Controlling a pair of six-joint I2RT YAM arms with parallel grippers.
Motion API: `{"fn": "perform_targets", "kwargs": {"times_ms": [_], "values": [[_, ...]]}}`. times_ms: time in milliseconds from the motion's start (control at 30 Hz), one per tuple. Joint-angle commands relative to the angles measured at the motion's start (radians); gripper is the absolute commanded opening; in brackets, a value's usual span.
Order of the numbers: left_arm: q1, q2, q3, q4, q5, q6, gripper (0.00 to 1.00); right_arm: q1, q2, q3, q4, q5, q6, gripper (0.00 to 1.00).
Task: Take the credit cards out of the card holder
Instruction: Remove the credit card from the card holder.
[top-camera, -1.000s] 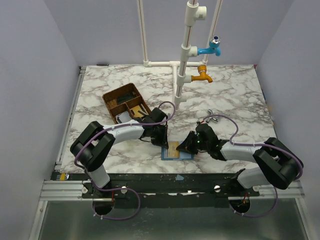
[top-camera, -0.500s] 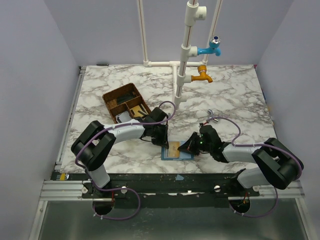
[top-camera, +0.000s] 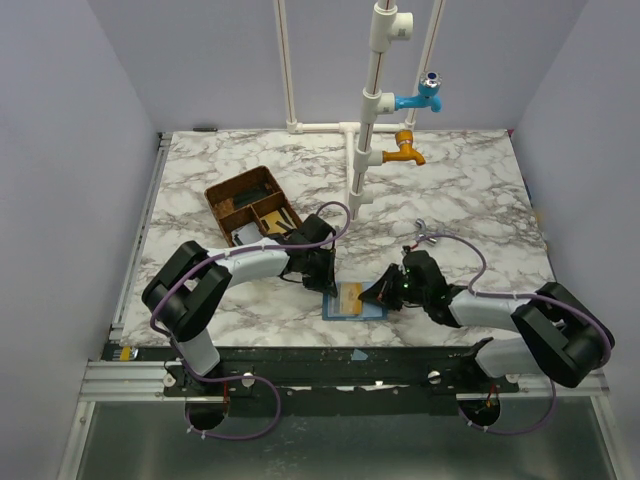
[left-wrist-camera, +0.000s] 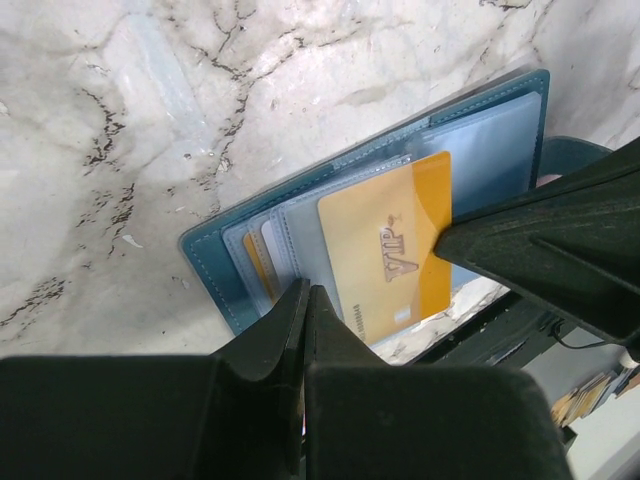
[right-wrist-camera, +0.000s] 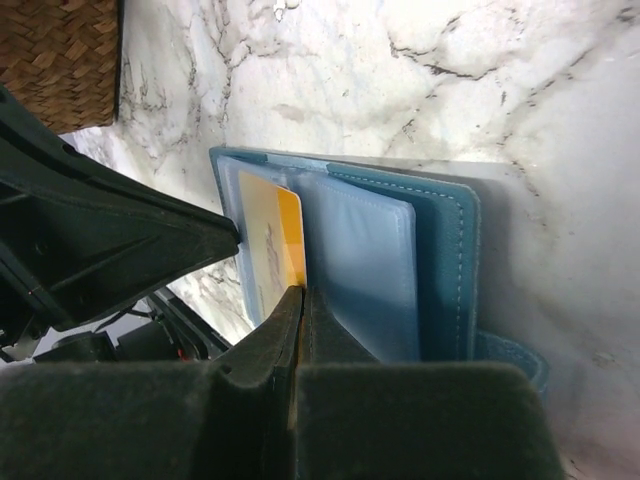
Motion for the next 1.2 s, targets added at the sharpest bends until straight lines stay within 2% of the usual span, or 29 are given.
{"fn": "perform_targets", "kwargs": {"times_ms": [0,533,1167], "values": [[0.015,0.04,-0.022,-0.072,-0.092,0.025,0.0,-0.017,-0.043,-0.022,-0.074,0.044,-0.039,0.01],[0.018,0.034,-0.004,-0.082,-0.094,0.028,0.0,-0.058,-0.201,-0.007,-0.272,0.091,-0.113,0.01],[0.018,-0.052,0.074,-0.132,-0.072,0.052,0.0,-0.071,-0.295,0.042,-0.34,0.07,-0.113,0.01]]}}
